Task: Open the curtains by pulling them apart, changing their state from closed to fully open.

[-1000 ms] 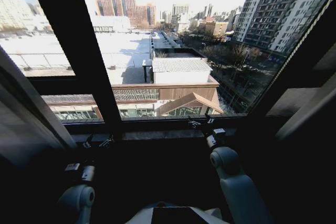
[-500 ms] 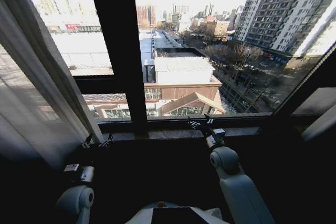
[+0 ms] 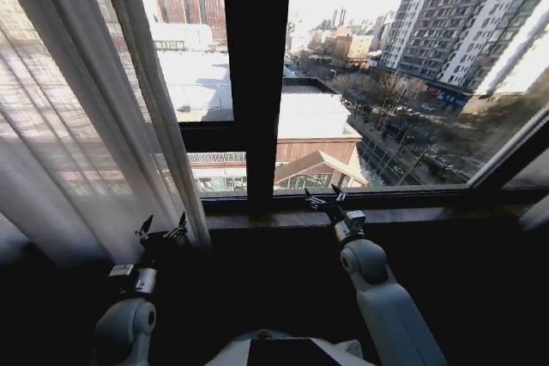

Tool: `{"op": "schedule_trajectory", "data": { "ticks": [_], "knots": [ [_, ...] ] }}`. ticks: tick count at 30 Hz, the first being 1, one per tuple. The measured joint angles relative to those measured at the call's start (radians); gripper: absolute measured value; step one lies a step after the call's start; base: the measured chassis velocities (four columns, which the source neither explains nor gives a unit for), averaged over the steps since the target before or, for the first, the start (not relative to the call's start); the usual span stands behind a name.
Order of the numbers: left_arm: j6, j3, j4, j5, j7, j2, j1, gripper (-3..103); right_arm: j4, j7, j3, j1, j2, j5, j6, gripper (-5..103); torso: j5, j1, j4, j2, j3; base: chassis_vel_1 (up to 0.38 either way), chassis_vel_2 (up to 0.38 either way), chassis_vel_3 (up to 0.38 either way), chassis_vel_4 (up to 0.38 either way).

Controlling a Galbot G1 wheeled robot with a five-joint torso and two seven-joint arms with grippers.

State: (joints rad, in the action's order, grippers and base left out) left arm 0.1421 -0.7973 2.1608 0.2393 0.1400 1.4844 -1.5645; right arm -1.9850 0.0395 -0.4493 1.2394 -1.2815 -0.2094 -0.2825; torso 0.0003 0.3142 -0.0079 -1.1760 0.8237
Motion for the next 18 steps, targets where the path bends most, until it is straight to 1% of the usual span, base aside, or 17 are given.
{"op": "schedule_trajectory", "data": {
  "ticks": [2,3,6,8,9,12,18],
  "knots": [
    [0.009,0.007,-0.034,0.000,-0.001,-0.022,0.038,100,0.012,0.000,0.005,-0.003,-0.001,0.002,0.007,100,0.0008,0.000,-0.0001,0.000,0.000,-0.028,-0.017,0.005,0.023],
    [0.009,0.007,-0.034,0.000,-0.001,-0.022,0.038,100,0.012,0.000,0.005,-0.003,-0.001,0.002,0.007,100,0.0008,0.000,-0.0001,0.000,0.000,-0.055,-0.033,0.010,0.047],
    [0.022,0.019,-0.092,0.005,-0.003,-0.059,0.101,100,0.040,-0.001,0.011,-0.014,-0.003,0.015,0.019,100,0.0002,0.000,0.0000,0.000,0.000,-0.023,-0.059,0.030,0.050],
    [0.022,0.020,-0.102,0.005,-0.004,-0.064,0.110,100,0.045,-0.002,0.011,-0.017,-0.003,0.017,0.021,100,0.0003,0.000,0.0000,0.000,0.000,-0.006,-0.028,0.013,0.018],
    [0.022,0.023,-0.137,0.007,-0.005,-0.081,0.141,100,0.057,-0.003,0.012,-0.024,-0.003,0.021,0.023,100,0.0001,0.000,0.0001,0.000,0.000,0.000,0.000,0.000,0.000],
    [0.021,0.024,-0.170,0.007,-0.005,-0.095,0.167,100,0.067,-0.003,0.014,-0.031,-0.001,0.022,0.025,100,-0.0008,0.000,0.0005,0.000,0.000,0.000,0.000,0.000,0.000],
    [0.019,0.022,-0.209,0.017,-0.006,-0.123,0.203,100,0.086,-0.004,0.021,-0.048,0.002,0.023,0.026,100,0.0000,0.000,0.0002,0.000,0.000,0.000,0.000,0.000,0.000]
  ]
}}
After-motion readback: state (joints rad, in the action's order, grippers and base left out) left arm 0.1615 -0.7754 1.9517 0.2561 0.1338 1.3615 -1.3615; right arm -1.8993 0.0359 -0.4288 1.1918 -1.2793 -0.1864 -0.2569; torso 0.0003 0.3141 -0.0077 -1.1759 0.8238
